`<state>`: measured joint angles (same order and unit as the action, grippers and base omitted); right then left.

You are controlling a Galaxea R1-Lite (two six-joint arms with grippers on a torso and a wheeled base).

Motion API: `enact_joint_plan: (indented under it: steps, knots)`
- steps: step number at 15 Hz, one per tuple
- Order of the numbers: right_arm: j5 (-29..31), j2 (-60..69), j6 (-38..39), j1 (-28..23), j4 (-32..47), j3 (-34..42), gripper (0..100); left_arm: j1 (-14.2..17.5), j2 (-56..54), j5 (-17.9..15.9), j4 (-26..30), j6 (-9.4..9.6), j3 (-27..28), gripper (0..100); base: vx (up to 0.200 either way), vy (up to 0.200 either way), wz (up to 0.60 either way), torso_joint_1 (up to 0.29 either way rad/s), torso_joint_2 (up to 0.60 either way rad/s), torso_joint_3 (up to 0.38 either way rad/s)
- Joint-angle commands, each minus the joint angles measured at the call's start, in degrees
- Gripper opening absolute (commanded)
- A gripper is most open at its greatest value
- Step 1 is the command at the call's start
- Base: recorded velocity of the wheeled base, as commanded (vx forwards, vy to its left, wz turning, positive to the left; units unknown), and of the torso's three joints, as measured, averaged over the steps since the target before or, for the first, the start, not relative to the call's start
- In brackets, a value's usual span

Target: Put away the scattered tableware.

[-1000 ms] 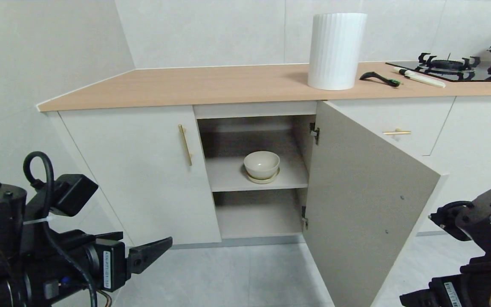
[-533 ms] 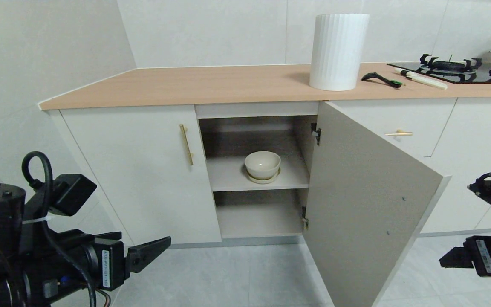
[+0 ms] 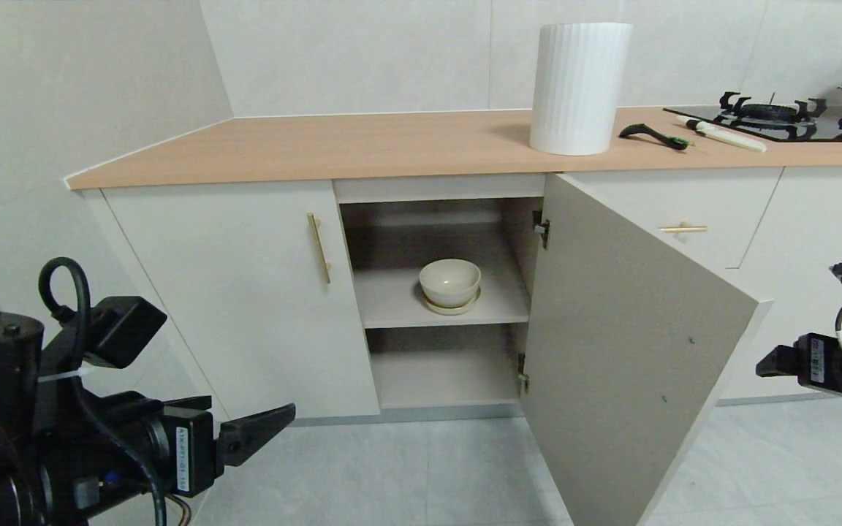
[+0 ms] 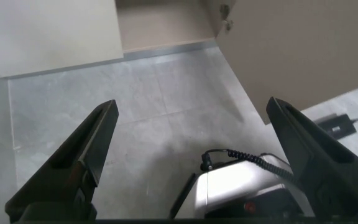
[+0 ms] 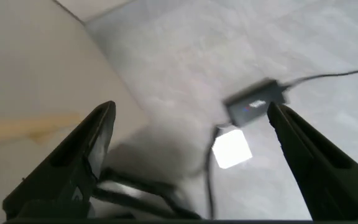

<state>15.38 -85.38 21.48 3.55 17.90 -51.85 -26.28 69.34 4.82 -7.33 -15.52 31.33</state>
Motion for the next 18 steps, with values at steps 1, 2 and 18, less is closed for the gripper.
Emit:
enact_joint_plan:
  steps: [1,2,18]
  knots:
    - [-1.5,-3.4,0.6,0.4,-0.7,0.3,100,0.2,0.1,0.0,-0.1,-0.13,0.0,100,0.000,0.000,0.00,0.000,0.00,0.000]
    - [-2.6,-3.5,0.8,1.0,-1.5,0.3,100,0.2,0.2,0.0,-0.2,-0.21,0.1,100,0.000,0.000,0.00,0.000,0.00,0.000]
    - [-8.5,-32.1,5.9,25.3,-7.4,-27.5,100,0.8,-0.5,0.0,-0.4,-0.39,1.5,100,0.000,0.000,0.00,0.000,0.00,0.000]
